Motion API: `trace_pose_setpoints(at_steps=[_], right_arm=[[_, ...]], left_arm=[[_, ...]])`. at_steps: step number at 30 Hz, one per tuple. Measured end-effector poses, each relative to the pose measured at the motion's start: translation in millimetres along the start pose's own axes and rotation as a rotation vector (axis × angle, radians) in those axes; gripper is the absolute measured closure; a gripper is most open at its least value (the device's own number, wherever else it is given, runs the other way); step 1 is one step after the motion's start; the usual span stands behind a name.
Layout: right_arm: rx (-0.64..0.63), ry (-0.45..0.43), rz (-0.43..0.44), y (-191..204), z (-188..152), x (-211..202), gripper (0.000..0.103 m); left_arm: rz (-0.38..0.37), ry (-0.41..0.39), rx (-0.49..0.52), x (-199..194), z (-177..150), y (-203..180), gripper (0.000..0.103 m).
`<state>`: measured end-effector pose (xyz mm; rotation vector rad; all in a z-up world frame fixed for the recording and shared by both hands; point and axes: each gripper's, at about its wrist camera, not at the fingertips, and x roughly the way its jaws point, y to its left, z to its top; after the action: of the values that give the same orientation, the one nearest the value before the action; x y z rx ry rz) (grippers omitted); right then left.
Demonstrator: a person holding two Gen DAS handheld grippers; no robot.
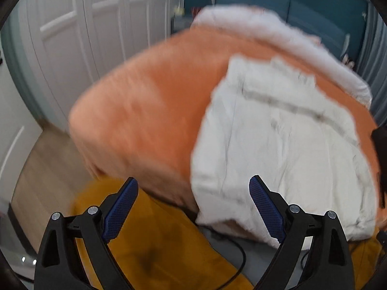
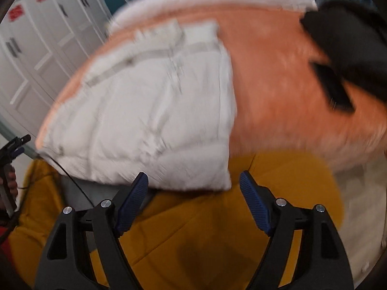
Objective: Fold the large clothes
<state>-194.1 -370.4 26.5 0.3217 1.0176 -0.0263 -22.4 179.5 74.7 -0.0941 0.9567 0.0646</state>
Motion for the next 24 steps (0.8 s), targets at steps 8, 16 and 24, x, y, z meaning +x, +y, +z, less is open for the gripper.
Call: trace_pose_setpoints(at_steps=[8,16,24], right_arm=[[0.112,0.147,0.095,-23,6,35,0.03],[0.03,0.086,0.134,-1,9,22,0.09],[-0.075,-0.319,0.169,36,20,-108,0.096]], left_arm=[[-0.078,0.219,-0.187,73,1,17,0.012],[-0.193,0.176,-0.074,57,5,-14,0.085],[-0.461,-0.109,-0.06,-76,38,-12,0.098]])
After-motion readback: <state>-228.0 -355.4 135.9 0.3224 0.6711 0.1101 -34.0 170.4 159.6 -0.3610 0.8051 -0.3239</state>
